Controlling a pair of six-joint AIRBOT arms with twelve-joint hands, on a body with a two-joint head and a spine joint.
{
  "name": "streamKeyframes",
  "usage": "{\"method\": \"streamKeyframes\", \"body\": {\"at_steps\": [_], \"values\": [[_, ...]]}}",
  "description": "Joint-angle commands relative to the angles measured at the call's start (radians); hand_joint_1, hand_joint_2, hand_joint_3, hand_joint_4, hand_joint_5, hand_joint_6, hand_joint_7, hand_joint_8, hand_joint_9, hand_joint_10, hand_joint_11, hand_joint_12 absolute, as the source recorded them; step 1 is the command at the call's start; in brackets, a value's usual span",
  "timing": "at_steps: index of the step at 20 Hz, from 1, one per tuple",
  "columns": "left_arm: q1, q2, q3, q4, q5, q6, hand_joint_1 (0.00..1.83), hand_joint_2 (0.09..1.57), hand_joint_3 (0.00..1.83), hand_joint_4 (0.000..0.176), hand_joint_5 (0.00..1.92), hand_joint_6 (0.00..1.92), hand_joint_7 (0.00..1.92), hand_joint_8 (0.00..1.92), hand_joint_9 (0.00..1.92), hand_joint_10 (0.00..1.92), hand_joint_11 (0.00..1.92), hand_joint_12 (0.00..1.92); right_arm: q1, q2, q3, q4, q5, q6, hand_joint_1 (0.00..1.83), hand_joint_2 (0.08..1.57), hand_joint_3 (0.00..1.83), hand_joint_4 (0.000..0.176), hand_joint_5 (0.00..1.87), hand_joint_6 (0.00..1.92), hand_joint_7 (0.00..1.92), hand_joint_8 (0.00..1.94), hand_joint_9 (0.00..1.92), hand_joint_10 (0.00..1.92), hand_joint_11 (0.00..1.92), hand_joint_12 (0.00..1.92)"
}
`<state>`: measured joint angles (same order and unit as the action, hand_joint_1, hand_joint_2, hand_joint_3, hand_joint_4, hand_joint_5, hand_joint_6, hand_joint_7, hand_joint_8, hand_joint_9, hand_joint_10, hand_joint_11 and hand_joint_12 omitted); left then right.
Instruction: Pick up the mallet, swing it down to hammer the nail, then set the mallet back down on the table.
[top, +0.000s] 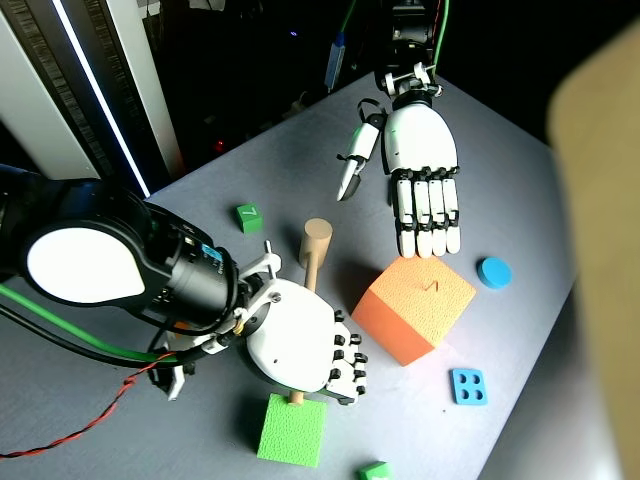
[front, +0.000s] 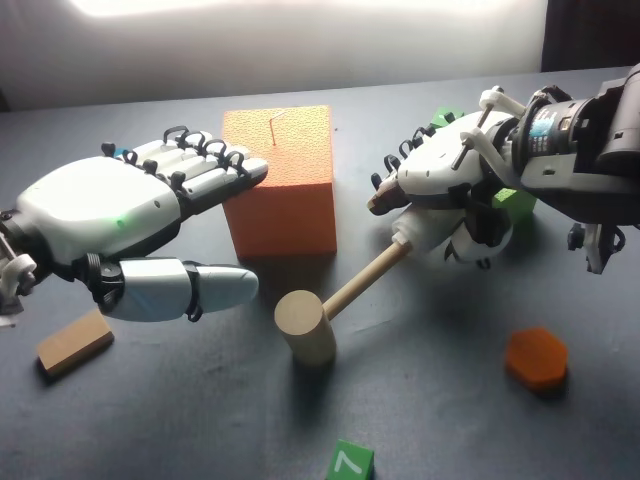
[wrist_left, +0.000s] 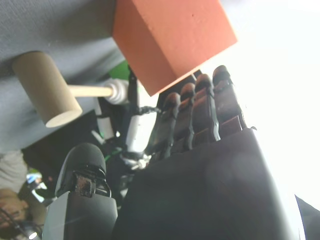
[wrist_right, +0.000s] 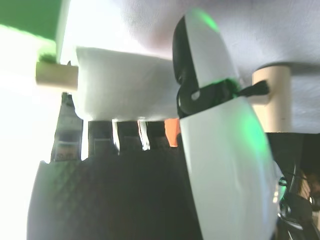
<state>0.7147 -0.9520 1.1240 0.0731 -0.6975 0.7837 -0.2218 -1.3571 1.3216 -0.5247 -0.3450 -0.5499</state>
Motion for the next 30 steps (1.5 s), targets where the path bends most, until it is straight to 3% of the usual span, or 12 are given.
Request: {"method": "streamKeyframes", "body": {"at_steps": [1, 23, 30], "values": [[-0.006, -0.003, 0.003, -0.009, -0.114, 0.000, 0.00, 1.25, 0.00, 0.000, 0.00, 0.00, 0.00, 0.00, 0.00, 0.00, 0.00, 0.00, 0.001, 0.001, 0.007, -0.018, 0.064, -0.001, 1.19, 1.08, 0.00, 0.000, 0.26, 0.00, 0.18, 0.00, 0.16, 0.01, 0.00, 0.69], [0.003, -0.028, -0.006, -0.003, -0.082, 0.001, 0.00, 1.24, 0.00, 0.000, 0.01, 0.00, 0.00, 0.00, 0.00, 0.00, 0.00, 0.00, -0.024, -0.047, 0.045, -0.019, 0.059, 0.013, 1.17, 1.09, 0.00, 0.000, 0.28, 0.00, 0.22, 0.00, 0.17, 0.00, 0.00, 0.63], [0.014, -0.028, -0.016, -0.003, -0.076, -0.001, 0.00, 1.24, 0.00, 0.000, 0.01, 0.00, 0.00, 0.00, 0.00, 0.00, 0.00, 0.00, -0.020, -0.047, 0.045, -0.019, 0.057, 0.014, 1.16, 1.04, 0.00, 0.000, 0.34, 0.01, 0.28, 0.01, 0.23, 0.02, 0.00, 0.79]]}}
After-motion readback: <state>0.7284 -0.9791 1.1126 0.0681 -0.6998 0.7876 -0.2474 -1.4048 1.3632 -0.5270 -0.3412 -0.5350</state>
